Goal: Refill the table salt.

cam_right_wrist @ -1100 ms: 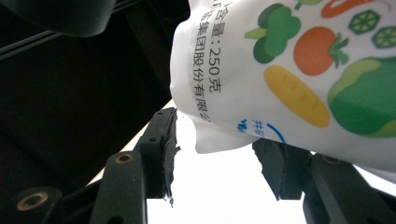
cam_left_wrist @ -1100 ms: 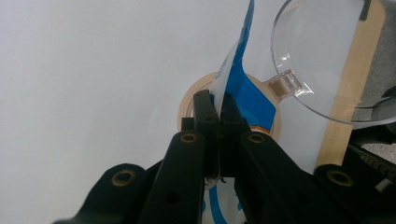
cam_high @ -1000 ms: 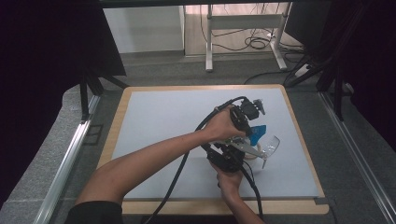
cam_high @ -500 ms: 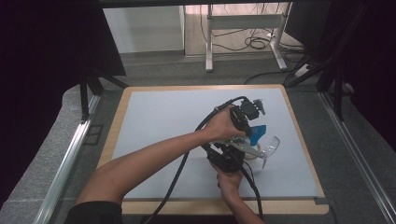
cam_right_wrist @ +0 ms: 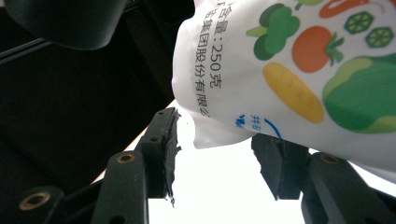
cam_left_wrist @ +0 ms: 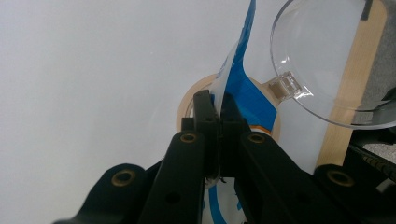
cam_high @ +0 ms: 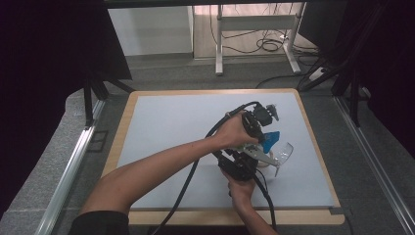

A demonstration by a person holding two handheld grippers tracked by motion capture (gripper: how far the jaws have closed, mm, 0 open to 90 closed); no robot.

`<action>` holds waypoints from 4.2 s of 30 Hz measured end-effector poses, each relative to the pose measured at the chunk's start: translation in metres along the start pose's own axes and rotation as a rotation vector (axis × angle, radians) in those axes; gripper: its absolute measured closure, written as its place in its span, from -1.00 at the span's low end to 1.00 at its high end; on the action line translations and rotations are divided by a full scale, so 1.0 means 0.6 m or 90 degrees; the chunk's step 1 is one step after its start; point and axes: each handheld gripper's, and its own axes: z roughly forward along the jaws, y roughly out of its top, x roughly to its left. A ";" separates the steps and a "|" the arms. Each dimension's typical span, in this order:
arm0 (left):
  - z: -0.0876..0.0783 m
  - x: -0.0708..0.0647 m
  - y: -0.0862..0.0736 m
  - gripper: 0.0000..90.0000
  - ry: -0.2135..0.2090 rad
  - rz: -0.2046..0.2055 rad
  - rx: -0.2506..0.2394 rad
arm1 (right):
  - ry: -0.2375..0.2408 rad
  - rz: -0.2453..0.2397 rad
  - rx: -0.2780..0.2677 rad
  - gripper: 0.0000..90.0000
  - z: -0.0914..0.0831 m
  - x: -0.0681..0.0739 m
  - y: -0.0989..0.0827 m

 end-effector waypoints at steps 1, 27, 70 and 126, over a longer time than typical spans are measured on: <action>0.000 0.000 0.000 1.00 0.000 0.000 0.000 | -0.001 0.000 0.000 0.14 0.000 0.000 0.000; 0.003 0.000 0.002 1.00 0.000 -0.002 0.000 | -0.002 0.001 -0.003 0.14 0.000 -0.002 0.000; 0.006 0.002 0.002 1.00 0.002 -0.005 0.002 | -0.002 0.000 -0.010 0.15 0.000 -0.003 0.001; 0.010 0.004 0.003 1.00 -0.003 0.001 0.009 | -0.003 -0.007 -0.019 0.18 -0.002 -0.004 0.004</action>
